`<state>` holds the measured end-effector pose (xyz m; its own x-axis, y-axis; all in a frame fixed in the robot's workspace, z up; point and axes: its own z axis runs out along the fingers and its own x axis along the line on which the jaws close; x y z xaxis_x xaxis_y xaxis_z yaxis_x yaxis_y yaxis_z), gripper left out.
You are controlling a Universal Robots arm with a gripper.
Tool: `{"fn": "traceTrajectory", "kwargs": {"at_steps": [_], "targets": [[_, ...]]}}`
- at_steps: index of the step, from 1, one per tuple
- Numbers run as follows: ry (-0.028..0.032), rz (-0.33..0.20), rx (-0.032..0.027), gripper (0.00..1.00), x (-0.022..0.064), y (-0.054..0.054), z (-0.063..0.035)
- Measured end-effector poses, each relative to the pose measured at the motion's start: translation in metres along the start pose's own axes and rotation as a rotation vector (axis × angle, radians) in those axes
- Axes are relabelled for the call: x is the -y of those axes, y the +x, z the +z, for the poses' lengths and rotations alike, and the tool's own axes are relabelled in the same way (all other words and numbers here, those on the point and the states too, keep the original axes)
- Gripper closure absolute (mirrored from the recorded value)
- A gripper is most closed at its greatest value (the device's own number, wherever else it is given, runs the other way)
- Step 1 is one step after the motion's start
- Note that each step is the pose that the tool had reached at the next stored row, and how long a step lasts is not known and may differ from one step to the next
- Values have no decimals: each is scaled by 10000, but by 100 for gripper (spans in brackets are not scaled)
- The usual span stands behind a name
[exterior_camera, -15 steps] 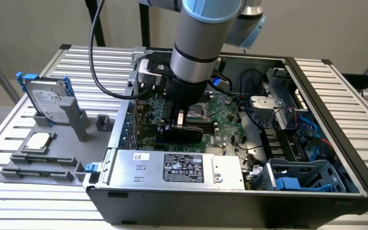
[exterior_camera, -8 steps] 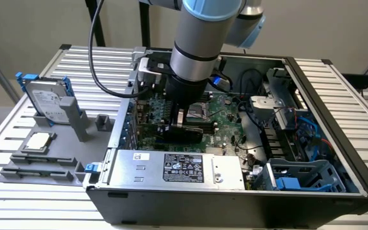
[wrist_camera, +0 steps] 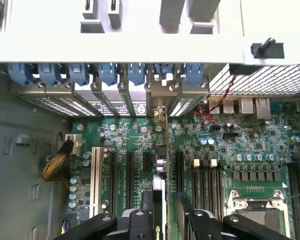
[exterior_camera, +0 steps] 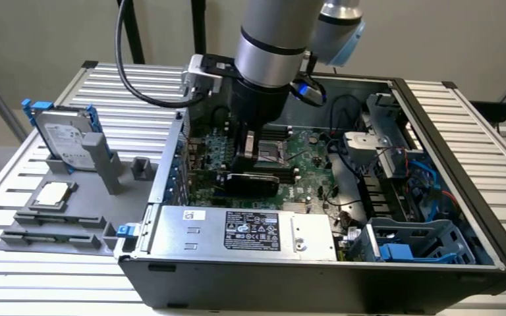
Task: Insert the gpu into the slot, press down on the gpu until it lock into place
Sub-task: 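Press down on the gpu until it lock into place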
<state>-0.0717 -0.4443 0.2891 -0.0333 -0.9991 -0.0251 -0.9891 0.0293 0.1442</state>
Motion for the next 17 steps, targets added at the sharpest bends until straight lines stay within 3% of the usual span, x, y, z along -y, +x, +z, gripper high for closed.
{"fn": "traceTrajectory", "kwargs": {"at_steps": [4, 6, 10, 14, 17], "targets": [[46, 1, -18, 75, -35, -7, -43], [63, 2, -22, 87, -68, -6, -39], [65, 4, -43, 89, -142, -3, -29], [64, 6, -50, 89, -313, 2, -4], [47, 7, -56, 89, -391, 5, 8]]}}
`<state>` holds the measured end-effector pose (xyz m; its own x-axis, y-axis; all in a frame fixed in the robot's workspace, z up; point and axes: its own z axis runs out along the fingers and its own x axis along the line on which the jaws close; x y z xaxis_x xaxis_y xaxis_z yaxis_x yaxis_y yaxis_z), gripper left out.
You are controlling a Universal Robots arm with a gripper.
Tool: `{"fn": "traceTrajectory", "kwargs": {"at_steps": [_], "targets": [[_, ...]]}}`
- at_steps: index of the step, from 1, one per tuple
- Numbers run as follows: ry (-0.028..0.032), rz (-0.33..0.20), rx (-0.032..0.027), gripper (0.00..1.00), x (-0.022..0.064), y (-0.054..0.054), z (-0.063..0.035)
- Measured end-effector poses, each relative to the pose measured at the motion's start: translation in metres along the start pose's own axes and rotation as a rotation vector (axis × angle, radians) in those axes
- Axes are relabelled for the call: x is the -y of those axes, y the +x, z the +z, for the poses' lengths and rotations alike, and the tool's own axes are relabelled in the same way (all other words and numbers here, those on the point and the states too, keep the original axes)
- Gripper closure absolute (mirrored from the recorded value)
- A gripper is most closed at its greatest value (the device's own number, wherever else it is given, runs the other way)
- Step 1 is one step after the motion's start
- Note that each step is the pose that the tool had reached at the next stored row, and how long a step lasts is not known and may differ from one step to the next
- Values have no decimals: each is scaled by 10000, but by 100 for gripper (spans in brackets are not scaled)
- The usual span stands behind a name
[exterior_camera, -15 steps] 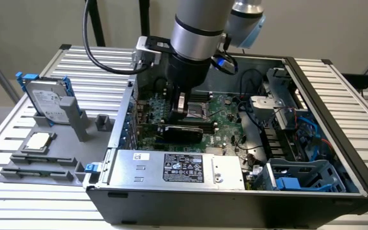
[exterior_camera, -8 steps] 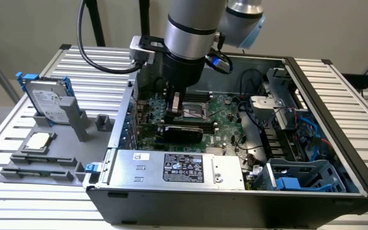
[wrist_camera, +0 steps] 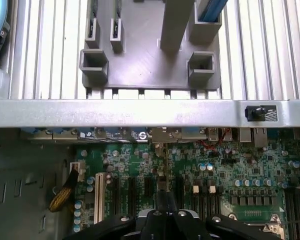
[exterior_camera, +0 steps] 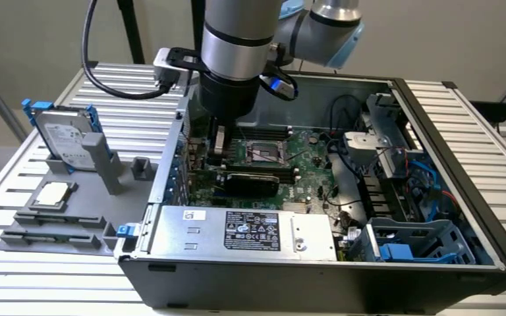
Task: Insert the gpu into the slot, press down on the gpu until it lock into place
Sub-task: 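Press down on the gpu until it lock into place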
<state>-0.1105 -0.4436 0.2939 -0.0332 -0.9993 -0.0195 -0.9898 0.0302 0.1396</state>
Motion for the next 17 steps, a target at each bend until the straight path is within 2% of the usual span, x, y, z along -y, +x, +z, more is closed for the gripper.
{"fn": "traceTrajectory", "kwargs": {"at_steps": [3, 9, 17], "targets": [[-72, 2, -8, 89, -43, 1, 3], [-244, 6, -77, 89, -120, 4, 7], [-442, 16, -132, 89, -136, 22, -39]]}}
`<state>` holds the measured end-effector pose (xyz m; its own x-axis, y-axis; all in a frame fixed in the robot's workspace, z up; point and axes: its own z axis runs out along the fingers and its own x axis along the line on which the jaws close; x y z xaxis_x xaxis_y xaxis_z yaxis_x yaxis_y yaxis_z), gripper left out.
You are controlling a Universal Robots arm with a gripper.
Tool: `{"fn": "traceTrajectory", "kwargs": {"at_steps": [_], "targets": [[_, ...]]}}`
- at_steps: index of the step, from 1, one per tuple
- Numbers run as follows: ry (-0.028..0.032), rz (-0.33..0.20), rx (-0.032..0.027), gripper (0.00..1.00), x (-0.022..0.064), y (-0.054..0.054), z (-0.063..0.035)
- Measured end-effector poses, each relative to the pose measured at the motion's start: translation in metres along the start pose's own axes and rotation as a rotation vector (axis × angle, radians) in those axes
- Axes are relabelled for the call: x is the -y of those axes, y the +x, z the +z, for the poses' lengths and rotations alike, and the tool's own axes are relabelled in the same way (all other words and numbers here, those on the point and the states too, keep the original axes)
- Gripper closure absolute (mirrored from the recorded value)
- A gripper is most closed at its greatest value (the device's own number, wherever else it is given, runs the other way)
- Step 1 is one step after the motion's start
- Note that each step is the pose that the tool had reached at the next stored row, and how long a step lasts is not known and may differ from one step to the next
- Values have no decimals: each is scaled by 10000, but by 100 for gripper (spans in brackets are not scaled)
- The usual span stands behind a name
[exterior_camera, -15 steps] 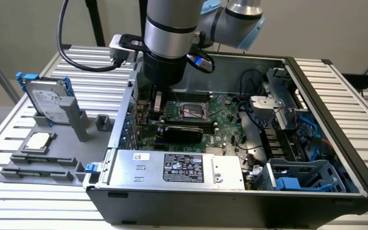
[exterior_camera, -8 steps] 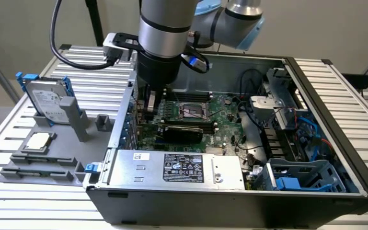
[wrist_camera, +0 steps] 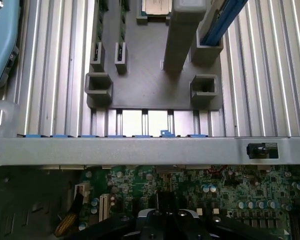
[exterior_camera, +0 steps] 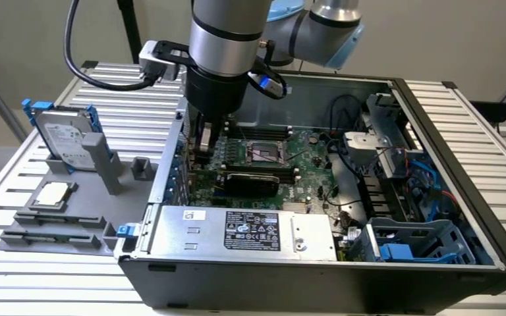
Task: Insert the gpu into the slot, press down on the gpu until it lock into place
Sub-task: 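Press down on the gpu until it lock into place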
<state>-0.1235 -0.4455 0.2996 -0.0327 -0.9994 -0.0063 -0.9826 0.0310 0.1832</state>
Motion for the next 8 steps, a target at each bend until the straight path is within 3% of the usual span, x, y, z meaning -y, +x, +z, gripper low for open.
{"fn": "traceTrajectory", "kwargs": {"at_steps": [8], "targets": [[-111, 6, -30, 89, -3, 27, 0]]}}
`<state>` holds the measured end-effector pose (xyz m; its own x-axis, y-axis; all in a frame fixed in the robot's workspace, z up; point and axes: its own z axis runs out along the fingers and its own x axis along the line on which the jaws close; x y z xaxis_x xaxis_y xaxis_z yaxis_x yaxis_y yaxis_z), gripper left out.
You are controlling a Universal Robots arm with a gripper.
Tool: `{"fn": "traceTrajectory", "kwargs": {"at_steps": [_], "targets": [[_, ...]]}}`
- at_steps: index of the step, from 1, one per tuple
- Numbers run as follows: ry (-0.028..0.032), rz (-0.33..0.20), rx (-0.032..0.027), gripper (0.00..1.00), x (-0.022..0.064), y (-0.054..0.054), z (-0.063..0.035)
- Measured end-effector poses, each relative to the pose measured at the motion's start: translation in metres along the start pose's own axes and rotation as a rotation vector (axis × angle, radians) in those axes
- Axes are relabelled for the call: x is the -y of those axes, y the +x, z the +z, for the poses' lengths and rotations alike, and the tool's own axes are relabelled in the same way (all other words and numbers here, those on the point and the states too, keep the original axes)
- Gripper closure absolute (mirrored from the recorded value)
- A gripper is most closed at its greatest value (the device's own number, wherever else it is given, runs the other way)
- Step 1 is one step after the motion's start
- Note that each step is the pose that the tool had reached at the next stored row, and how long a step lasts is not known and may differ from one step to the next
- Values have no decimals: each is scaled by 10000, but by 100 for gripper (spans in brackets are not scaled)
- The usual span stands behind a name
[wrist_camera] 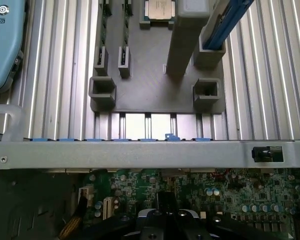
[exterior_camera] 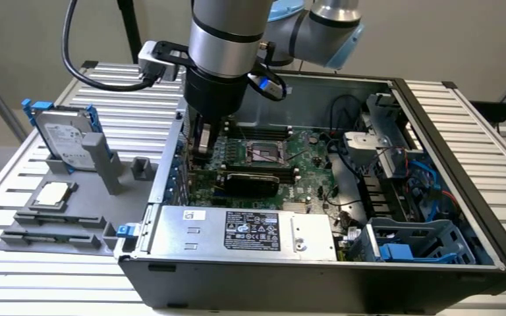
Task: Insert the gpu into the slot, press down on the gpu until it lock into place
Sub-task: 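Press down on the gpu until it lock into place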
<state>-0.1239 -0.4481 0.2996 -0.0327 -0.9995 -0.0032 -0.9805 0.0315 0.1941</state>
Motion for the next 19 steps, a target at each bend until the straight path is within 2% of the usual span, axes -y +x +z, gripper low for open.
{"fn": "traceTrajectory", "kwargs": {"at_steps": [7, 19], "targets": [[-54, 0, -3, 89, -33, 1, 10], [-69, 1, -2, 89, -63, -19, 20]]}}
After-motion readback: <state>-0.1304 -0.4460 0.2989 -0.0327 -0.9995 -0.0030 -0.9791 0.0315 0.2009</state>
